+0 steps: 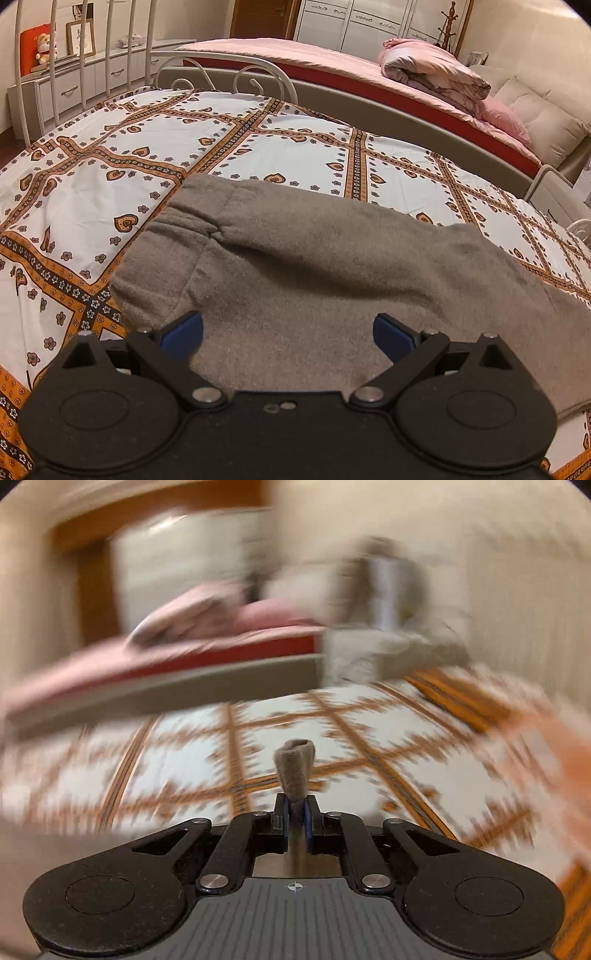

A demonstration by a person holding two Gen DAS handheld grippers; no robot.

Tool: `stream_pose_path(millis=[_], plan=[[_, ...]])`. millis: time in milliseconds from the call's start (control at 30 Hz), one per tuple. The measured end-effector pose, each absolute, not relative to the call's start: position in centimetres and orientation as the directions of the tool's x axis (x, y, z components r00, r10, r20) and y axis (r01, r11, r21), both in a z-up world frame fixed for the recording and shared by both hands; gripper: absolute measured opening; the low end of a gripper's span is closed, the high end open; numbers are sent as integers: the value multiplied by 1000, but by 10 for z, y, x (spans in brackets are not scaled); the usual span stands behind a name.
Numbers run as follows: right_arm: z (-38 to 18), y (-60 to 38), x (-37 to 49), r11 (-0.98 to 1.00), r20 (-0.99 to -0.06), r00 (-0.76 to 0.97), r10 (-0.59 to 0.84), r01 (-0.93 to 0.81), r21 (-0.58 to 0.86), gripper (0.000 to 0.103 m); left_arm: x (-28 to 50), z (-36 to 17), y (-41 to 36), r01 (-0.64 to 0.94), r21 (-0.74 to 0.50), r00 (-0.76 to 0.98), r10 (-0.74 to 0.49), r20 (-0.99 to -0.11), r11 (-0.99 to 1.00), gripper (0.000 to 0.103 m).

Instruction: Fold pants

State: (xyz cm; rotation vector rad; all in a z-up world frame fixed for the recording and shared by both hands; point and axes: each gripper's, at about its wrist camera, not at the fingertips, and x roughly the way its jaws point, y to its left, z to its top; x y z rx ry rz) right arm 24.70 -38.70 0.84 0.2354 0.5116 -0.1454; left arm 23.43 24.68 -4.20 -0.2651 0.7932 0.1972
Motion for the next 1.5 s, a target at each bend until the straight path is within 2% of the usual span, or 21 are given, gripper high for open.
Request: stream_pose_path(millis=[100, 200, 400, 633, 733, 833, 933, 1000, 1033, 1067, 1200, 1267, 1500], plan=[[-12, -439, 245, 862, -594, 802, -63, 344, 373, 9, 235, -42, 246, -278, -158, 683, 79, -726, 947, 93], [-36, -465, 244, 776, -656, 755, -14, 422, 469, 9, 236, -42, 245, -289, -156, 679, 88, -729, 944, 93], [-26, -479, 227, 742, -597, 802, 18, 390, 546, 9, 237, -43, 245, -294, -153, 676, 92, -731, 943, 93], [-59, -500, 226, 647, -682, 728, 64, 490, 584, 9, 234, -43, 246, -270, -149, 676, 78, -732, 951, 93], [-60, -504, 222, 640, -681, 729, 67, 492, 590, 9, 234, -43, 245, -264, -139, 674, 79, -735, 954, 93], [-50, -510, 207, 616, -639, 768, 33, 488, 619, 10, 234, -43, 245, -262, -134, 672, 81, -736, 956, 93], [-55, -517, 205, 578, -655, 753, 59, 509, 638, 11, 235, -44, 245, -265, -133, 670, 83, -738, 955, 93], [-62, -519, 207, 533, -659, 747, 90, 523, 665, 28, 235, -44, 244, -266, -131, 670, 85, -737, 955, 93], [-66, -519, 208, 519, -666, 740, 94, 535, 667, 55, 235, -44, 244, -266, -131, 670, 85, -737, 955, 93], [-67, -518, 209, 513, -676, 732, 84, 550, 659, 67, 235, -44, 244, -265, -132, 671, 85, -737, 955, 93], [-56, -517, 208, 528, -635, 771, 43, 522, 670, 65, 234, -44, 244, -258, -128, 671, 82, -737, 958, 93], [-51, -516, 207, 525, -596, 801, 62, 482, 702, 50, 235, -44, 243, -257, -124, 670, 84, -737, 958, 93], [-70, -514, 217, 456, -615, 770, 167, 493, 741, 46, 238, -46, 240, -260, -105, 663, 99, -742, 960, 95]])
